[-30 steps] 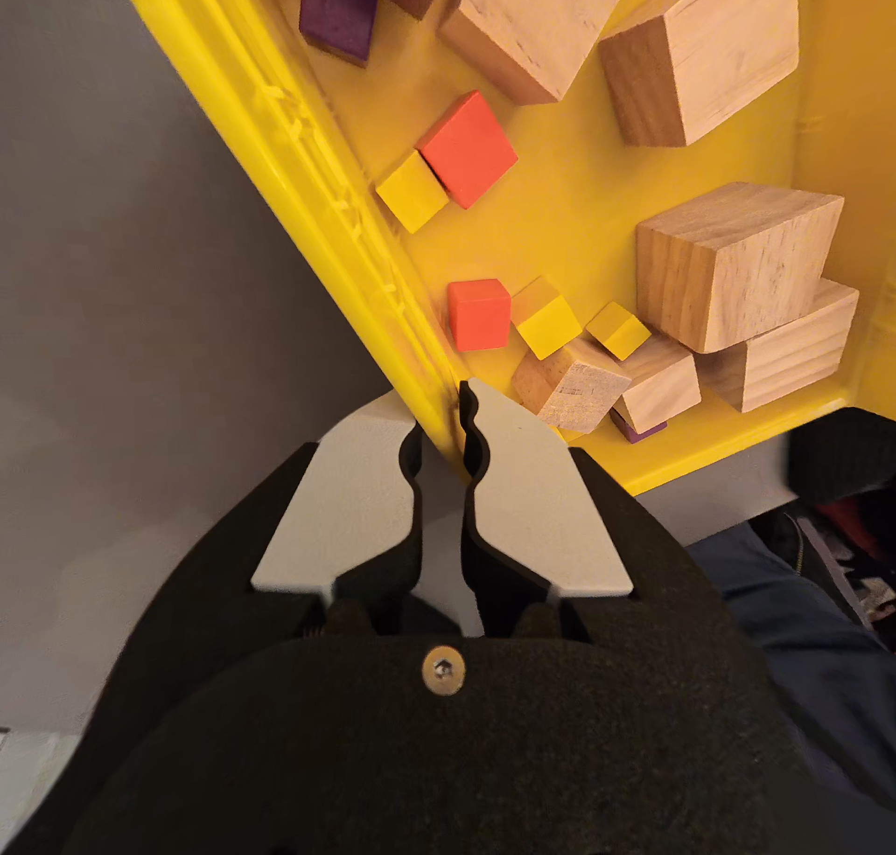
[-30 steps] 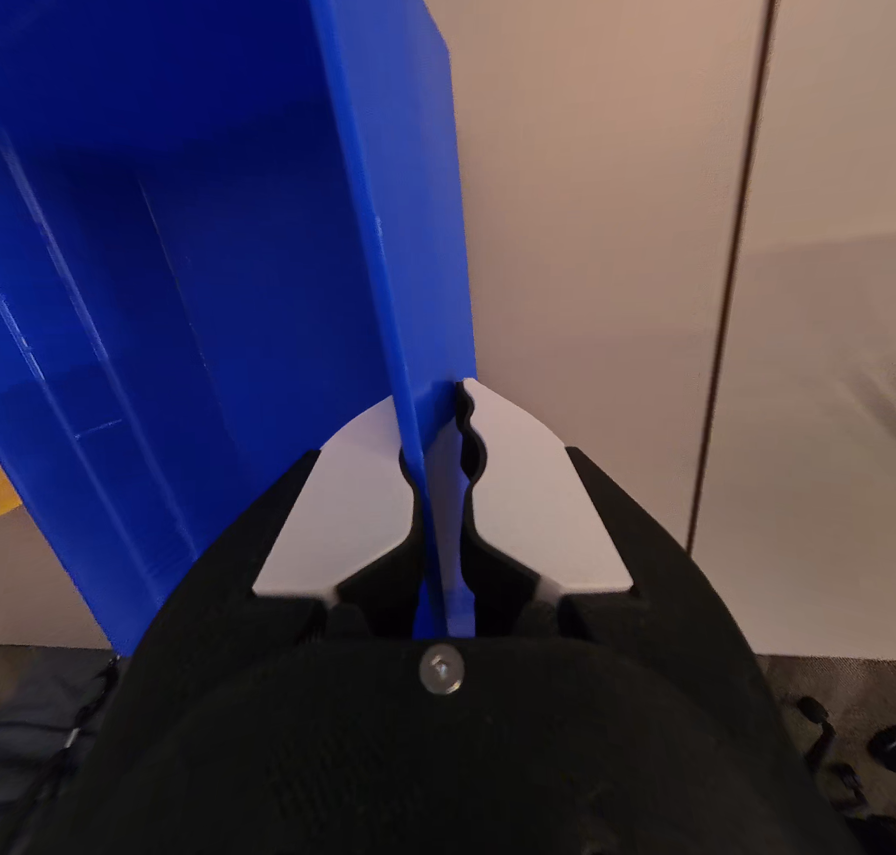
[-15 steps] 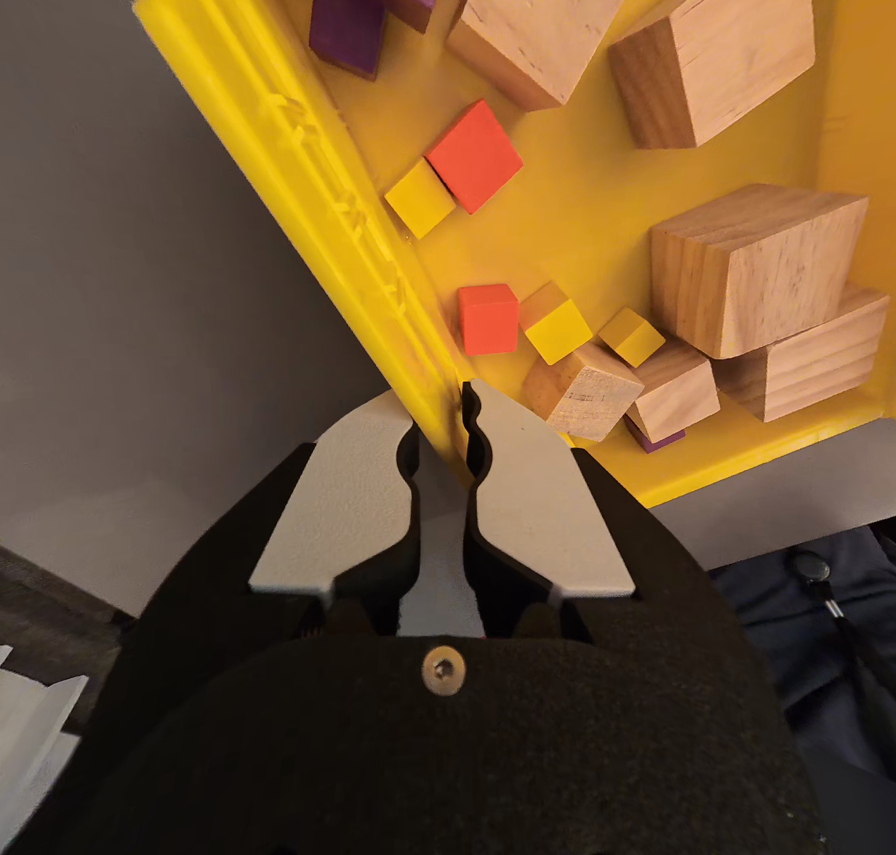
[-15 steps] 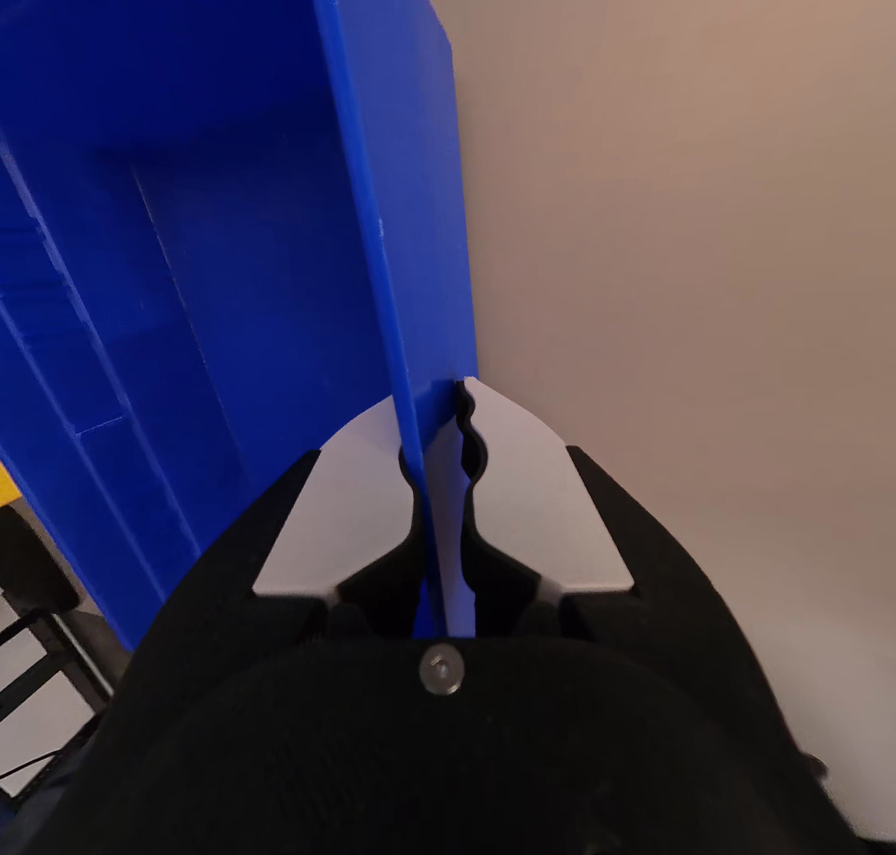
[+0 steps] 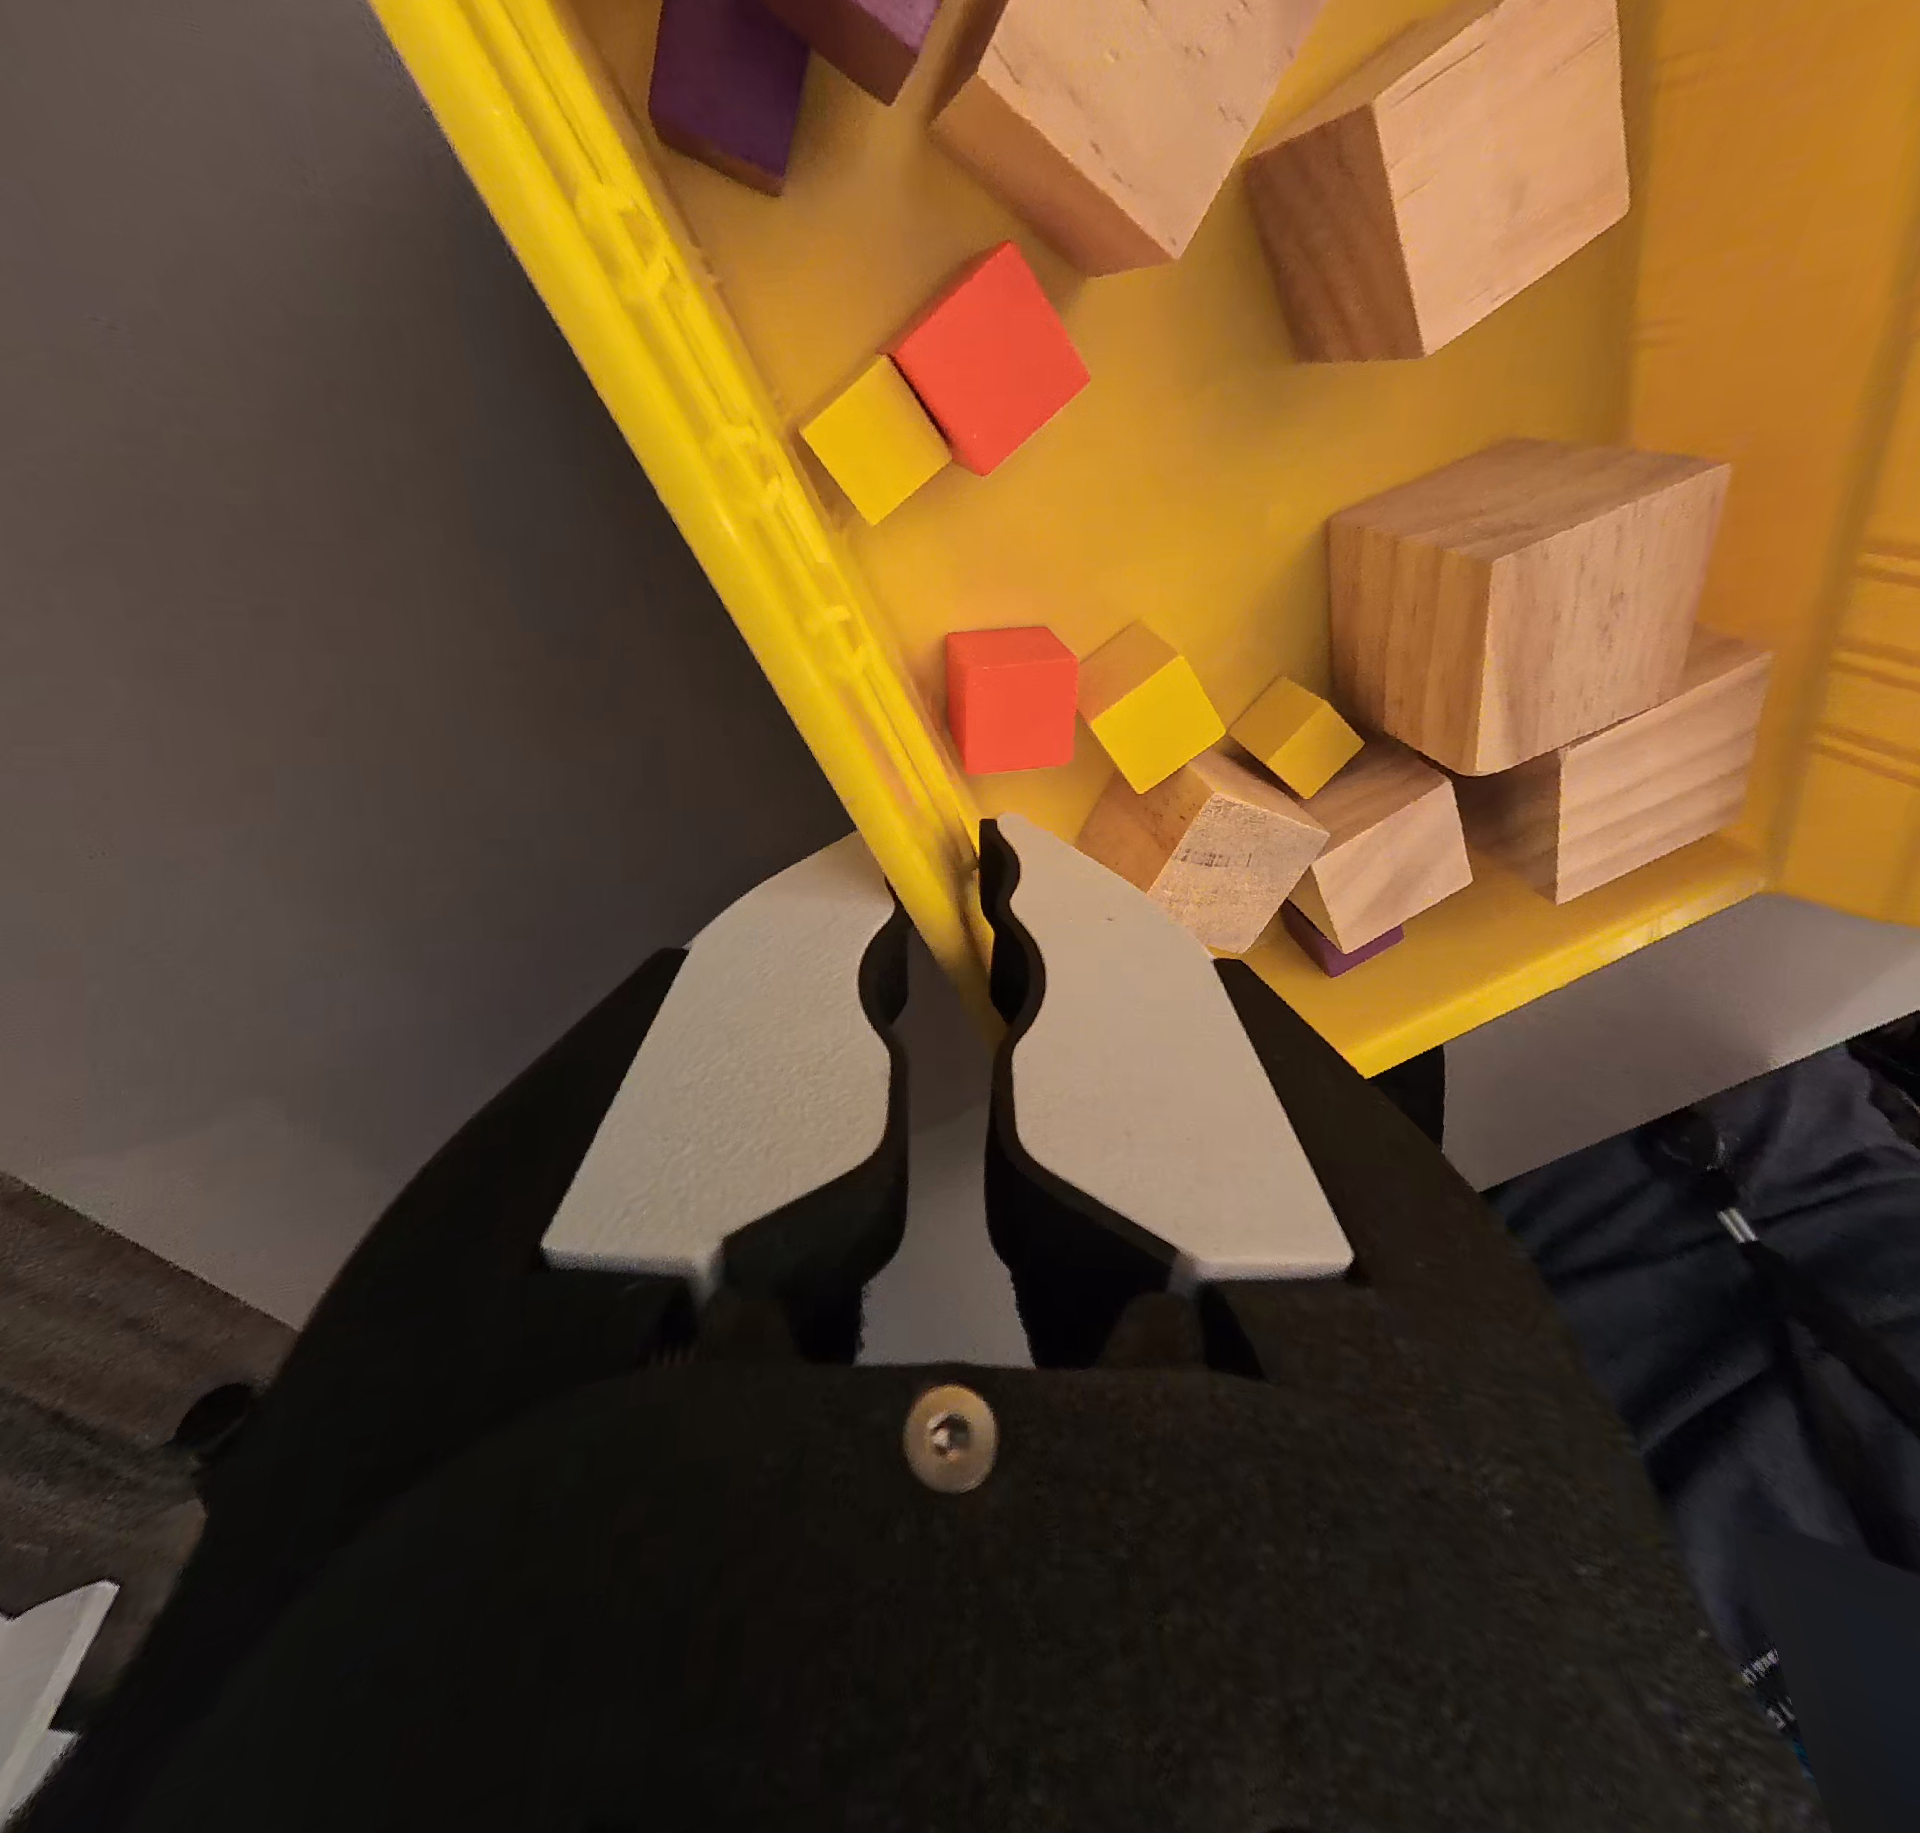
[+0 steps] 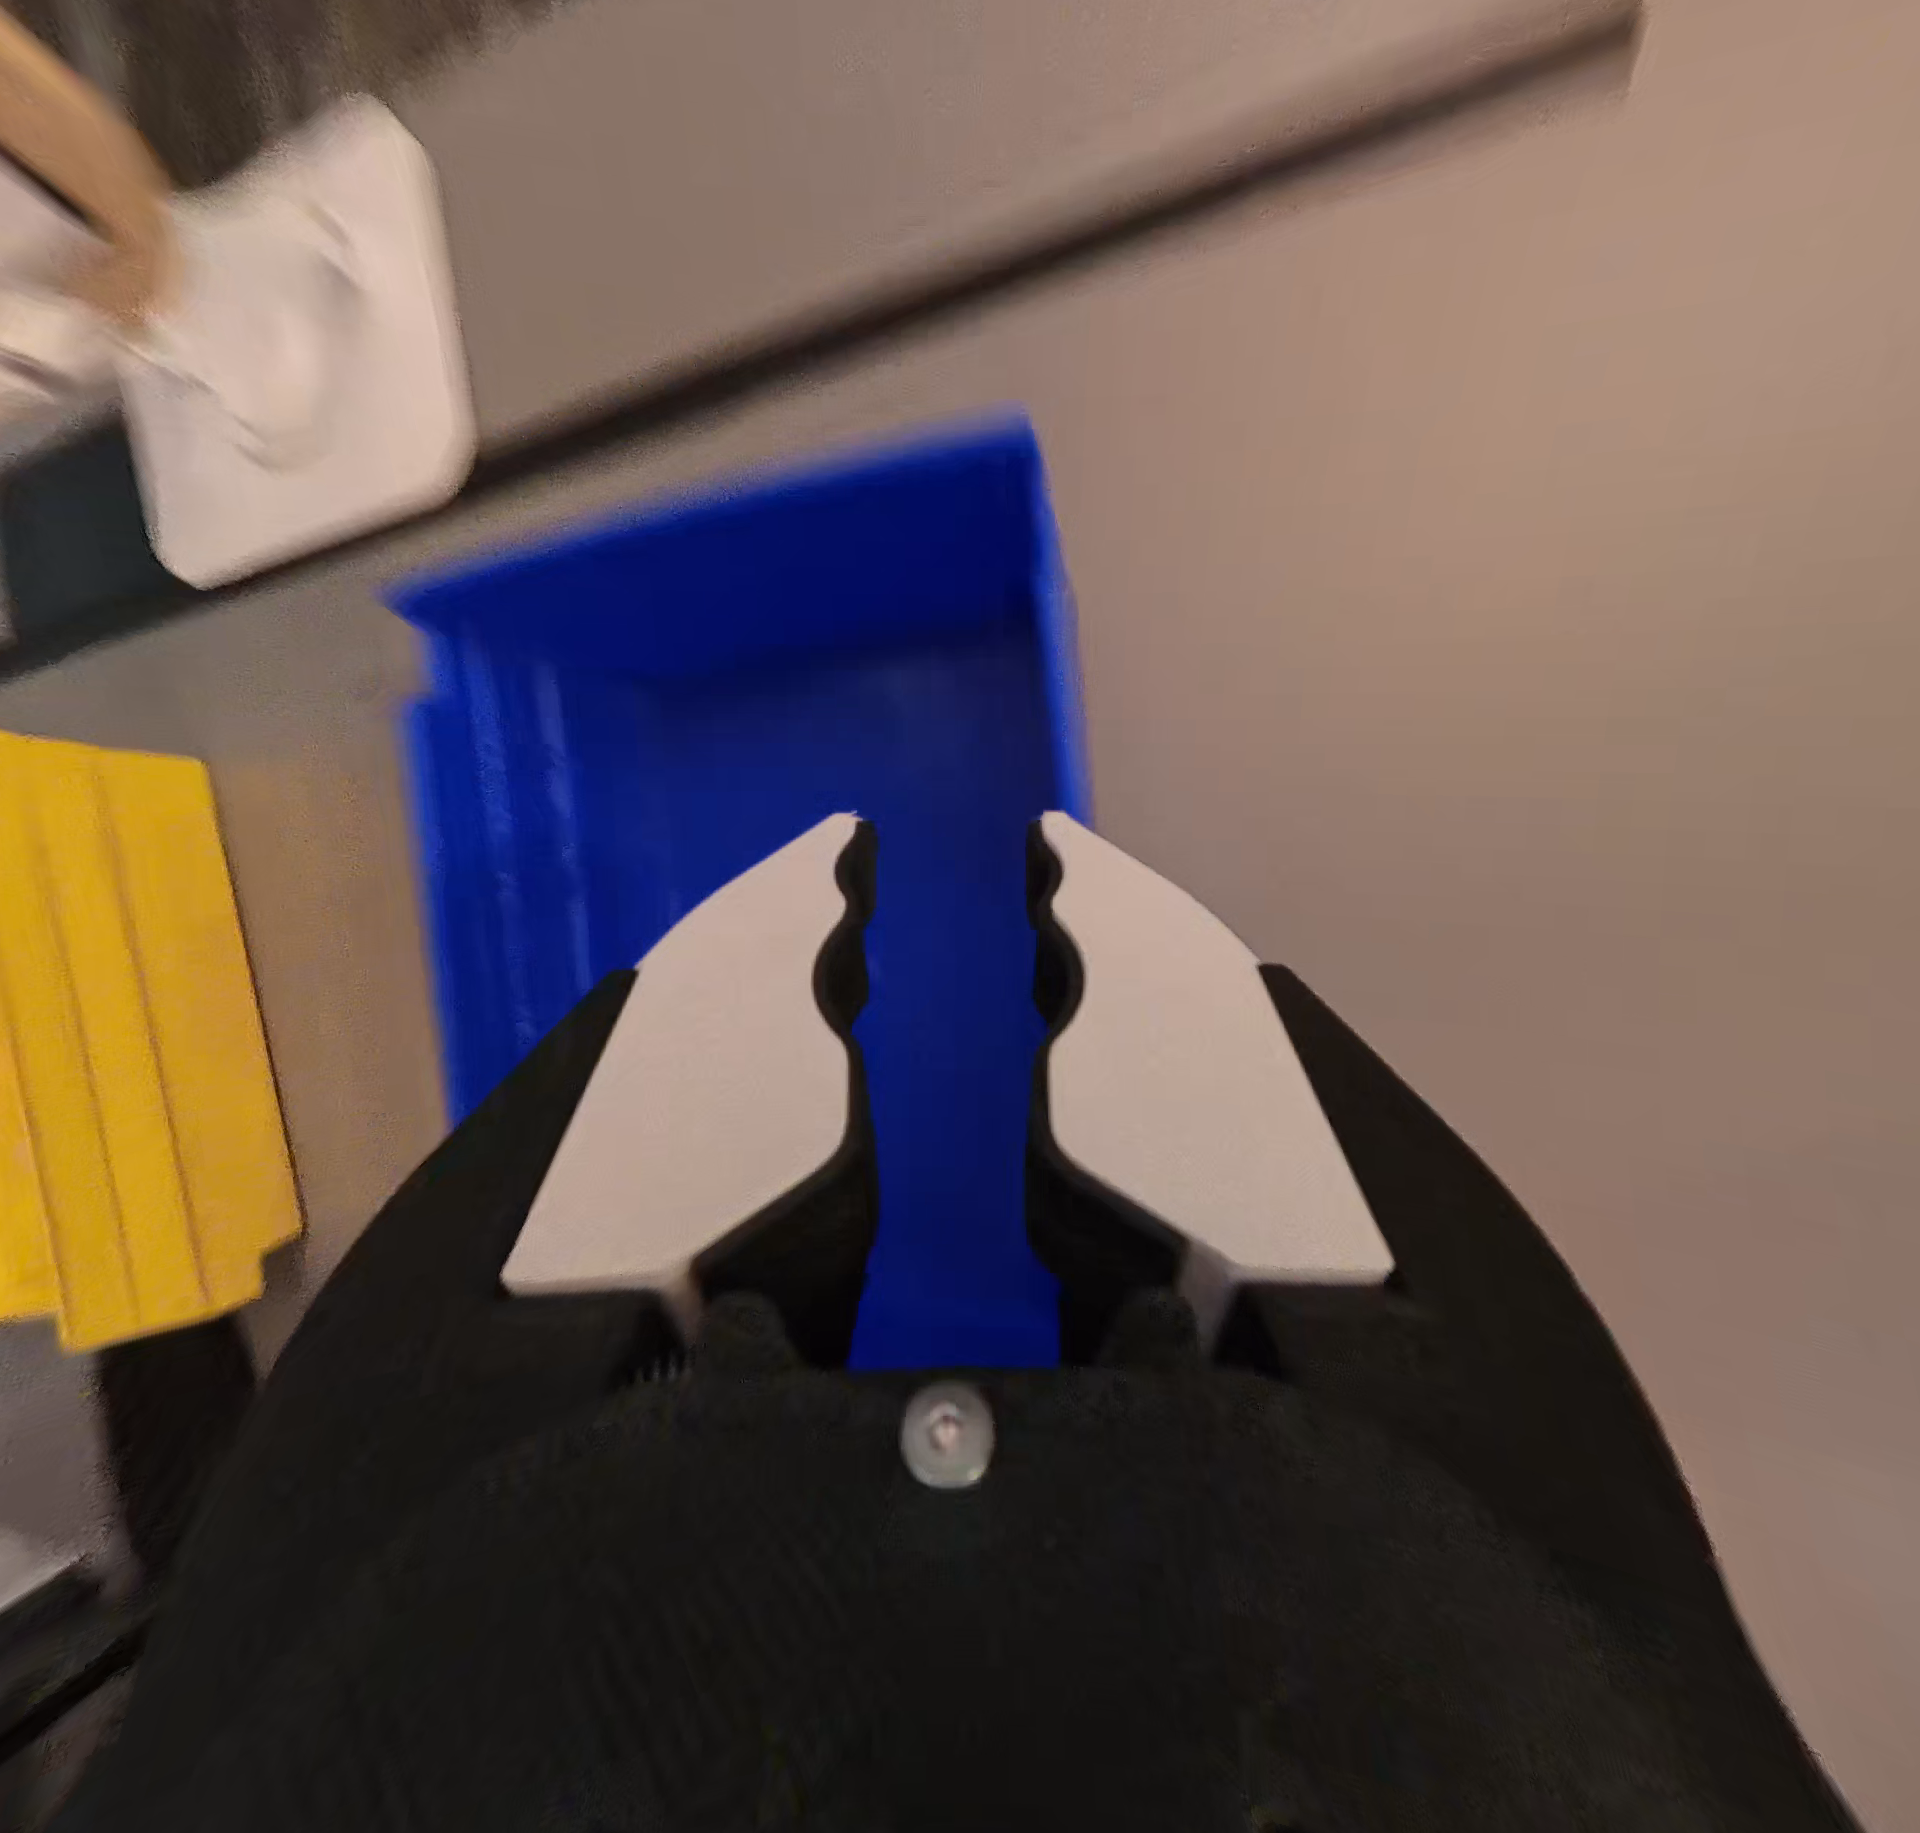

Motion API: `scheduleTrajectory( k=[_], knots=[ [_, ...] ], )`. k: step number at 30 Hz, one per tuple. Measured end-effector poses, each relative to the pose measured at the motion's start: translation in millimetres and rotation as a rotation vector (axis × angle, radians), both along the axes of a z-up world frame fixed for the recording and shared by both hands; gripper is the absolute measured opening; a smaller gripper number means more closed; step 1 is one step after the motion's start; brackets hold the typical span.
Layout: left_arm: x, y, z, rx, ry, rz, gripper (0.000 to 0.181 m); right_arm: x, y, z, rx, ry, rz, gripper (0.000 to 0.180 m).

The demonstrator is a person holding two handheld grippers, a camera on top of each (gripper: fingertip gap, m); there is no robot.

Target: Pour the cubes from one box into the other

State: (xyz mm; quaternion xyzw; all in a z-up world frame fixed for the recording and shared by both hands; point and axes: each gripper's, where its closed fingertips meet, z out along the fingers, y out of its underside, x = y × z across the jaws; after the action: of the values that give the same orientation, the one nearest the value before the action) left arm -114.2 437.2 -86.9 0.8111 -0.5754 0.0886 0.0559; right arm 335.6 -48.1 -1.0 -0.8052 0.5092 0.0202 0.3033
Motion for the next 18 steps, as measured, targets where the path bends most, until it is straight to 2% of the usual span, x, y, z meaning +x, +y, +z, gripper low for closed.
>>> scheduleTrajectory(
  k=[2,4,7,10,12,15,18],
  knots=[
    [0.2,0.0,0.0,0.007,0.005,-0.004,0.010,-4.5,38.2,70.0,0.133,-0.287,0.036,0.029],
    [0.4,0.4,0.2,0.020,0.008,-0.020,0.011,-37.7,88.8,129.8,0.282,-0.519,0.135,0.028],
    [-0.2,1.8,0.9,0.029,0.003,-0.019,0.011,-105.0,162.8,169.5,0.420,-0.695,0.317,0.035],
    [-1.8,3.8,1.3,0.022,-0.004,-0.010,0.010,-157.3,225.9,154.7,0.395,-0.671,0.455,0.047],
    [-3.2,6.1,1.2,0.017,-0.007,-0.002,0.010,-187.4,262.8,124.9,0.315,-0.592,0.531,0.068],
    [-4.8,10.3,1.3,0.014,-0.018,0.013,0.009,-228.5,308.6,80.4,0.223,-0.501,0.608,0.076],
    [-6.9,15.9,1.3,0.028,-0.031,0.028,0.009,-260.5,344.6,37.2,0.151,-0.406,0.656,0.072]
  ],
)
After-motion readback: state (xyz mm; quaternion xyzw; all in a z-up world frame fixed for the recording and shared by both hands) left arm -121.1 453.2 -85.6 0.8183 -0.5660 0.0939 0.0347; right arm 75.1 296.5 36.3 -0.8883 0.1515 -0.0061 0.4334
